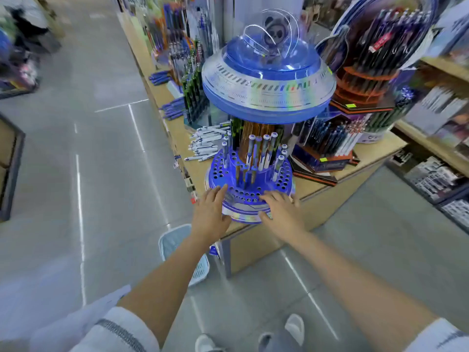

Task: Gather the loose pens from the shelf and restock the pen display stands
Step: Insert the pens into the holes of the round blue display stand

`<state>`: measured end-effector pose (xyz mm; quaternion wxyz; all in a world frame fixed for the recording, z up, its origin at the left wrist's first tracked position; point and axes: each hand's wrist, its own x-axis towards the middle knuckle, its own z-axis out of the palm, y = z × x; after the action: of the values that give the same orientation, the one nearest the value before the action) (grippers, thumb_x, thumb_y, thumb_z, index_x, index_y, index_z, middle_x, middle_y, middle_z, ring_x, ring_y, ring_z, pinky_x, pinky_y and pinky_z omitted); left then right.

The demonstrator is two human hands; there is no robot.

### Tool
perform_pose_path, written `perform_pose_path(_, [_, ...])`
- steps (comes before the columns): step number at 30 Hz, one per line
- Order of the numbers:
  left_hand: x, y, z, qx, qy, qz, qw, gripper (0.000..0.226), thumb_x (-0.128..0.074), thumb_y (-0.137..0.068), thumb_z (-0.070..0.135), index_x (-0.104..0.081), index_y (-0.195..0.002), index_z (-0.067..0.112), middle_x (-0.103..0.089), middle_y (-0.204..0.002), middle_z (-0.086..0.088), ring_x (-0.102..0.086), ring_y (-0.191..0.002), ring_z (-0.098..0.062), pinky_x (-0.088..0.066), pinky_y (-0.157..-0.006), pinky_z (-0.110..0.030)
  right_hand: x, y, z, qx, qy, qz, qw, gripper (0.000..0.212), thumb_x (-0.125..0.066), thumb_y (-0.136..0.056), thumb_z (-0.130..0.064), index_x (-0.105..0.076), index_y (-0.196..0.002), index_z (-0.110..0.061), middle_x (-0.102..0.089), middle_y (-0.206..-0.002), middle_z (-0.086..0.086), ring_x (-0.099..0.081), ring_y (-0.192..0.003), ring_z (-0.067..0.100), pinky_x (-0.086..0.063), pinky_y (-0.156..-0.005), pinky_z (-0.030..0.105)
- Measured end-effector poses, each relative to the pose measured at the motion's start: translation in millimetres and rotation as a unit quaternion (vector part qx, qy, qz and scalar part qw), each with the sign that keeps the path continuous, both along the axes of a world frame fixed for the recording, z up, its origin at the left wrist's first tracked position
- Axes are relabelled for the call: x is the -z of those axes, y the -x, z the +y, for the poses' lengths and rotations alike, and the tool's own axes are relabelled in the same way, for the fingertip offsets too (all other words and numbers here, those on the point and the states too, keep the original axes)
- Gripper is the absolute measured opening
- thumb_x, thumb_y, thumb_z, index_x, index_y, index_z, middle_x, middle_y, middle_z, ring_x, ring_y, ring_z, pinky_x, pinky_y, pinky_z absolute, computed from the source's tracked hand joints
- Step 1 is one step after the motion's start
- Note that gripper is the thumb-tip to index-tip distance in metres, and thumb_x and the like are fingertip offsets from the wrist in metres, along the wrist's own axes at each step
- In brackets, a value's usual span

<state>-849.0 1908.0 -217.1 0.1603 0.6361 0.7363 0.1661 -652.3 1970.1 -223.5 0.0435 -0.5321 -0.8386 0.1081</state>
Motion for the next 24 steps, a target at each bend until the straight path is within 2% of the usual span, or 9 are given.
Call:
perform_pose_path(5, [-5, 12, 6, 0.066, -0.035, -0.043, 0.996, 0.065, -0.053, -0.078, 0.024, -0.044, -0.141, 0.012, -0.052, -0.133, -0.009, -0.04, -0.127, -0.03, -0.034, -0.104, -0.04, -11, 6, 7, 0.091, 0.0, 0.01, 0.996, 0.034, -0.049, -0.095, -0.037, -0.058, -0.125, -0.024, -0.055, -0.133, -0.005, -0.041, -0.13, 0.017, -0.02, -0.11, 0.039])
perform_pose_path(7, [-3, 17, 13, 0.079, -0.042, -0.035, 0.995, 0.063, -0.059, -0.081, 0.018, -0.043, -0.142, 0.013, -0.047, -0.14, -0.008, -0.037, -0.133, -0.029, -0.032, -0.106, -0.04, -15, 9, 10, 0.124, -0.016, 0.048, 0.991, 0.034, -0.048, -0.095, -0.037, -0.062, -0.122, -0.022, -0.061, -0.127, -0.002, -0.045, -0.127, 0.02, -0.024, -0.108, 0.036])
perform_pose_path(10, [3, 22, 22, 0.084, -0.017, -0.003, 0.996, 0.069, -0.058, -0.087, 0.02, -0.03, -0.15, 0.016, -0.027, -0.156, -0.005, -0.017, -0.146, -0.026, -0.018, -0.116, -0.038, -17, 13, 8, 0.113, -0.007, 0.133, 0.985, 0.042, -0.042, -0.091, -0.046, -0.064, -0.119, -0.023, -0.065, -0.119, 0.0, -0.052, -0.117, 0.023, -0.025, -0.1, 0.029])
perform_pose_path(13, [7, 24, 28, 0.085, 0.012, 0.021, 0.996, 0.065, -0.055, -0.09, 0.021, -0.029, -0.149, 0.017, -0.023, -0.158, -0.003, -0.011, -0.148, -0.023, -0.012, -0.118, -0.037, -10, 19, 9, 0.105, 0.021, 0.14, 0.984, 0.058, -0.031, -0.085, -0.057, -0.066, -0.116, -0.023, -0.065, -0.118, -0.002, -0.055, -0.114, 0.022, -0.024, -0.096, 0.027])
perform_pose_path(21, [6, 33, 34, 0.101, -0.008, -0.015, 0.995, 0.053, -0.058, -0.086, 0.016, -0.048, -0.138, 0.02, -0.04, -0.147, -0.002, -0.03, -0.138, -0.023, -0.027, -0.111, -0.038, -5, 22, 16, 0.131, -0.002, 0.099, 0.986, 0.042, -0.041, -0.089, -0.048, -0.07, -0.102, -0.021, -0.063, -0.105, -0.002, -0.059, -0.099, 0.021, -0.029, -0.096, 0.034])
perform_pose_path(24, [7, 43, 41, 0.118, -0.024, -0.025, 0.992, 0.046, -0.058, -0.084, 0.012, -0.057, -0.13, 0.019, -0.049, -0.136, -0.004, -0.039, -0.13, -0.025, -0.037, -0.102, -0.038, -6, 24, 16, 0.145, -0.003, 0.115, 0.983, 0.023, -0.055, -0.094, -0.035, -0.072, -0.098, -0.02, -0.064, -0.104, -0.001, -0.058, -0.099, 0.022, -0.029, -0.096, 0.035])
